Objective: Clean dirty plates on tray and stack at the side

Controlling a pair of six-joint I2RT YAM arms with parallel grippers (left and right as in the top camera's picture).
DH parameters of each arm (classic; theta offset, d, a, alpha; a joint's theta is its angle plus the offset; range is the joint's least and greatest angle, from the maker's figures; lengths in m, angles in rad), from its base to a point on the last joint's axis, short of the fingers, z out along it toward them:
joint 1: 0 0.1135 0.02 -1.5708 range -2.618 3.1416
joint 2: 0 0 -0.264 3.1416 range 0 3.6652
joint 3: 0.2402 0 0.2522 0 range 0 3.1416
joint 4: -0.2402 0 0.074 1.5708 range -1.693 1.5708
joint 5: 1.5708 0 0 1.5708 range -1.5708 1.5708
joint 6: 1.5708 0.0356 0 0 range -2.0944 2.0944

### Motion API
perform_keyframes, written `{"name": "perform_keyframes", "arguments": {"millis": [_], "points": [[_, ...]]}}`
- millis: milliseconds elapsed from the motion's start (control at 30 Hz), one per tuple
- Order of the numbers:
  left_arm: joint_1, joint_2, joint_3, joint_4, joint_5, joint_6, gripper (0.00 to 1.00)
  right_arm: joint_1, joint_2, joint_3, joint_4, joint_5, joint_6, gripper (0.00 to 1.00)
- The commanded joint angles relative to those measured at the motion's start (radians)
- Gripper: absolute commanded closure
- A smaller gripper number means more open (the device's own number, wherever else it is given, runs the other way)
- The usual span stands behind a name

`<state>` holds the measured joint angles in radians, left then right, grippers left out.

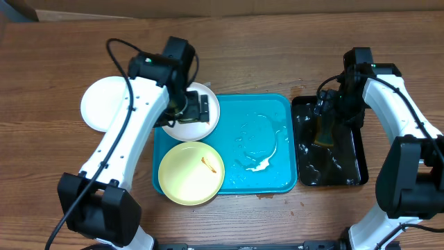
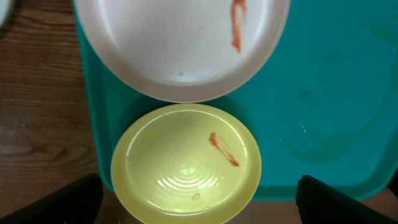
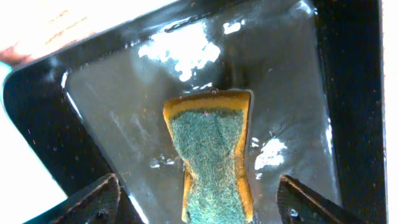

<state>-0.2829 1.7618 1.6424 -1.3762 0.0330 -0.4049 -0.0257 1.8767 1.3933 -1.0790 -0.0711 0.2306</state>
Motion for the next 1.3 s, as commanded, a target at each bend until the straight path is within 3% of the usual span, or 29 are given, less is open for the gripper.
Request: {"name": "perform_keyframes", "arguments": {"millis": [0, 67, 100, 233, 500, 667, 767, 933, 1133, 1267], "points": [[0.034, -0.01, -0.004, -0.021, -0.049, -0.045, 0.11, -0.003, -0.003, 0.014, 0.019, 0.009, -0.002, 0.13], [0.042, -0.01, -0.008, -0.061, -0.032, -0.047, 0.16, -0.003, -0.003, 0.014, 0.022, 0.009, -0.002, 0.1], [0.042, -0.01, -0.012, -0.084, -0.039, -0.049, 0.16, -0.003, -0.003, 0.014, 0.017, 0.009, -0.002, 0.0], [0.053, -0.01, -0.018, -0.192, -0.095, -0.154, 0.25, -0.003, -0.003, 0.013, 0.006, 0.009, -0.002, 0.0], [0.032, -0.14, -0.076, -0.306, -0.081, -0.213, 0.22, -0.003, -0.003, 0.013, 0.051, 0.009, -0.002, 0.0], [-0.002, -0.388, -0.286, -0.257, -0.069, -0.388, 0.29, -0.003, -0.003, 0.013, 0.085, 0.009, -0.002, 0.0], [-0.011, -0.534, -0.426, -0.217, -0.037, -0.511, 0.38, -0.003, -0.002, 0.013, 0.096, 0.009, -0.002, 0.0], [-0.011, -0.718, -0.659, -0.063, 0.006, -0.631, 0.5, -0.003, -0.003, 0.013, 0.109, 0.009, -0.002, 0.0], [-0.01, -0.726, -0.879, 0.177, 0.1, -0.651, 0.53, -0.003, -0.003, 0.013, 0.109, 0.009, -0.002, 0.0], [-0.01, -0.645, -0.924, 0.232, 0.098, -0.65, 0.55, -0.003, -0.003, 0.013, 0.109, 0.009, -0.002, 0.0]]}}
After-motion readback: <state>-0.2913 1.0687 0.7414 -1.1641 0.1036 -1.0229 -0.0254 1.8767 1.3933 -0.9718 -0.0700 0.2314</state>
